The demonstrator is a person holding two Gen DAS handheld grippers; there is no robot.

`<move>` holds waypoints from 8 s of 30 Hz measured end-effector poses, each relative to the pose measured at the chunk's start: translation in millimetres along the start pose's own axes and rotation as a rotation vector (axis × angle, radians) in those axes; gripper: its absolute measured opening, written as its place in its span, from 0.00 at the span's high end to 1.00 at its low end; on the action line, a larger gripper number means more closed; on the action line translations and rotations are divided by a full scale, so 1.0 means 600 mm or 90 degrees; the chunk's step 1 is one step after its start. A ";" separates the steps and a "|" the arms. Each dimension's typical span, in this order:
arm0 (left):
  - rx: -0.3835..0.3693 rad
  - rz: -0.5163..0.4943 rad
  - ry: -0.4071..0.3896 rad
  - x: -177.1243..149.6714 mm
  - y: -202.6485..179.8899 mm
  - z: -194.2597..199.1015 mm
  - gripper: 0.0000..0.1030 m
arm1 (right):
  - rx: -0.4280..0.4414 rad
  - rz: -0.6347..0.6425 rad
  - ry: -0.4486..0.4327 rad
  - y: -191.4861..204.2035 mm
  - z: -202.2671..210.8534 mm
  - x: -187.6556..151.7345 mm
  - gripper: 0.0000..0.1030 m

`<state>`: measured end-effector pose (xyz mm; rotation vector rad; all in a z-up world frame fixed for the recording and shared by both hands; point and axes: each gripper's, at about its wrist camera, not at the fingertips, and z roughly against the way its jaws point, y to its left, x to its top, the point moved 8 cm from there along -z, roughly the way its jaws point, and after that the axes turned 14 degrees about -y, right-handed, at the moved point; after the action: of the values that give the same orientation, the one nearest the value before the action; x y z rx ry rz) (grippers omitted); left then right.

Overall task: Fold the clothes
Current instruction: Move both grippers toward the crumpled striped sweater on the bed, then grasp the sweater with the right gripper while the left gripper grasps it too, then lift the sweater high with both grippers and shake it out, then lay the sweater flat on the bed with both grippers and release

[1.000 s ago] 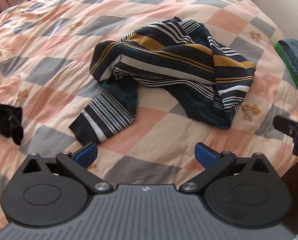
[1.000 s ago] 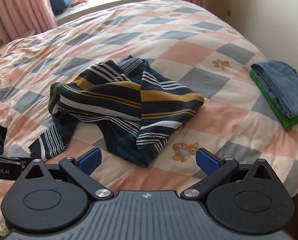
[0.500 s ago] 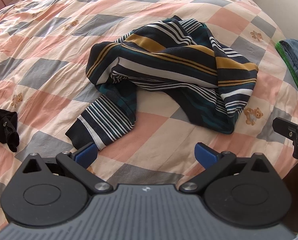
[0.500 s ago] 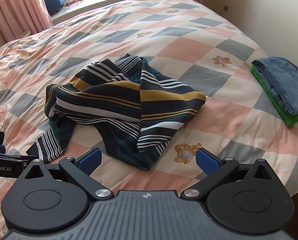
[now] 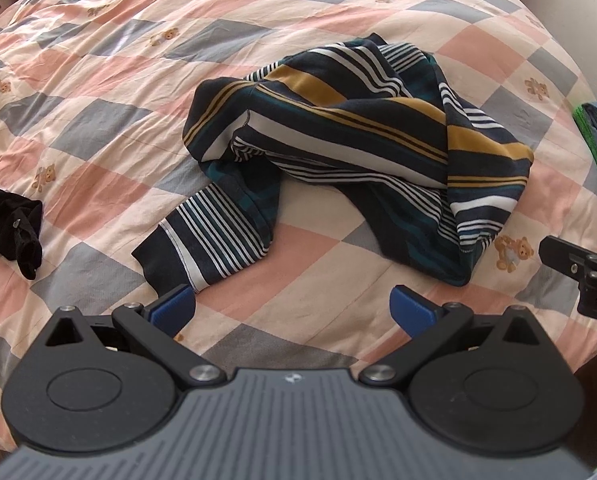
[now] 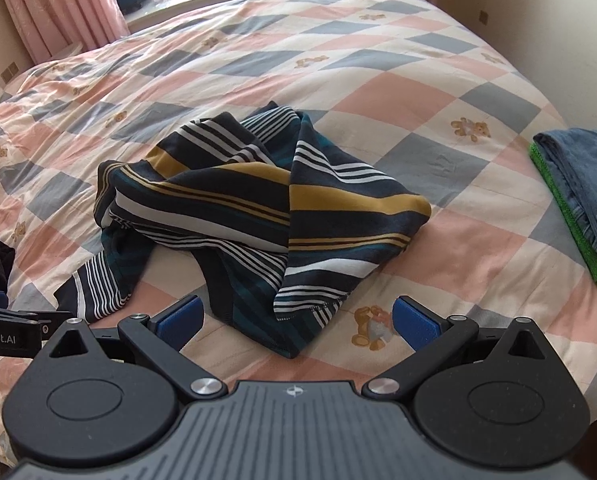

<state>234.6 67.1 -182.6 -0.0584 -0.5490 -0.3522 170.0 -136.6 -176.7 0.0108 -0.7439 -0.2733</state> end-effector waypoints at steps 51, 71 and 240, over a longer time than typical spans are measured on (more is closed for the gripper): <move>0.027 -0.877 -0.271 -0.086 -0.049 -0.261 0.45 | 0.160 0.646 -0.018 0.104 -0.219 -0.218 0.56; 0.101 -1.323 -0.457 -0.108 0.007 -0.386 0.43 | 0.207 0.863 -0.047 0.043 -0.225 -0.240 0.53; 0.103 0.001 -0.136 -0.076 0.098 0.178 0.63 | 0.130 -0.003 -0.027 -0.039 0.121 -0.057 0.27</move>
<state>164.9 152.0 -112.9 0.0605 -0.7878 -0.3002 91.8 -144.5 -148.2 0.2003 -0.8122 -0.2012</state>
